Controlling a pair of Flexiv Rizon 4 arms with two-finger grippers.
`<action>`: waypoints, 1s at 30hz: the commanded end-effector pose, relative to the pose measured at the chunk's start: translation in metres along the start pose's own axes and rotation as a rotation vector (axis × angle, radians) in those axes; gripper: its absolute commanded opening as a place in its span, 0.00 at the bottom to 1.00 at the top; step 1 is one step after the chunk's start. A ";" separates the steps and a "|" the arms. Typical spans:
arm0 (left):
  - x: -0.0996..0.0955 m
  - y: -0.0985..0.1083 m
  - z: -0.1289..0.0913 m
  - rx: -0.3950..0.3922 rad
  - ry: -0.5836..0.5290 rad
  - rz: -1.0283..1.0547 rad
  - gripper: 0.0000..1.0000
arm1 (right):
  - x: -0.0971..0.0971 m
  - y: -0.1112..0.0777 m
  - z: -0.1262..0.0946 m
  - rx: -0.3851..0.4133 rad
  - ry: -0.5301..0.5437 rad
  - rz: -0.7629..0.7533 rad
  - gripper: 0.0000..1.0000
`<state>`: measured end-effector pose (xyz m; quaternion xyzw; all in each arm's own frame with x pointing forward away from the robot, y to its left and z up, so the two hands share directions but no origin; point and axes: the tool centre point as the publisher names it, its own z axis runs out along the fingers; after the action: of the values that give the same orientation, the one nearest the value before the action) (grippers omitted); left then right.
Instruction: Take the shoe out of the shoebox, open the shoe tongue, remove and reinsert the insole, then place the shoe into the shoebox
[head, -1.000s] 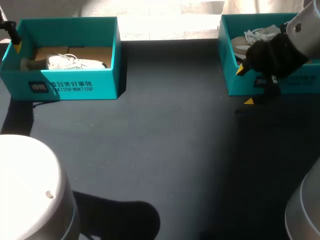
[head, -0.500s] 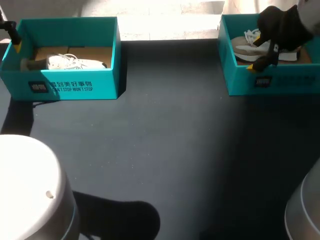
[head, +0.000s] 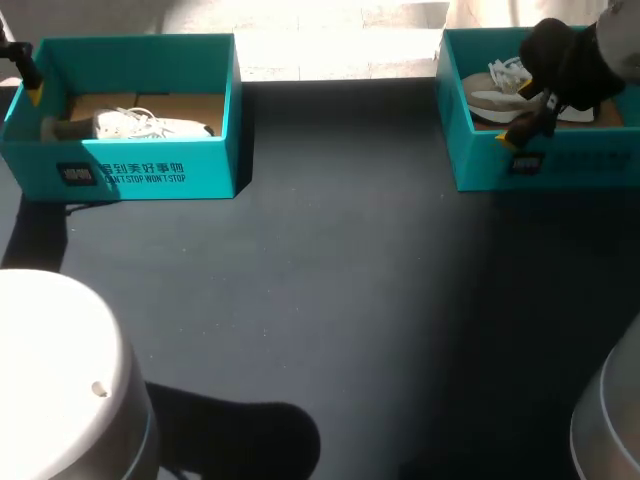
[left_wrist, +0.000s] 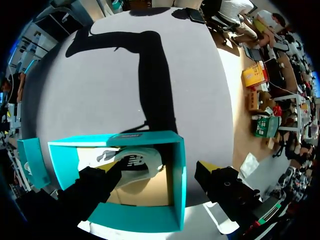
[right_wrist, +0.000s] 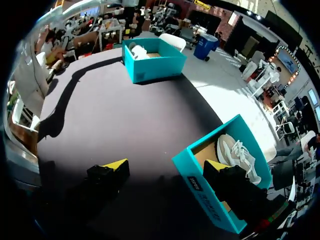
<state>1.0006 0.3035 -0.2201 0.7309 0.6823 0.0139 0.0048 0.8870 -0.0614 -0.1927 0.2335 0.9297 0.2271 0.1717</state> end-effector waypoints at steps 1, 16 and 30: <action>0.000 -0.001 0.000 -0.003 0.002 0.001 1.00 | -0.018 -0.013 0.002 0.201 -0.223 0.760 1.00; 0.000 -0.001 0.000 -0.003 0.002 0.001 1.00 | -0.041 -0.027 -0.003 0.197 -0.438 1.067 1.00; 0.000 -0.001 0.000 -0.003 0.002 0.001 1.00 | -0.114 -0.040 0.020 0.302 -0.744 1.551 1.00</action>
<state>1.0006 0.3036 -0.2201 0.7309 0.6824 0.0138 0.0049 0.9456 -0.1484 -0.2054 0.6680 0.6960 0.1710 0.2002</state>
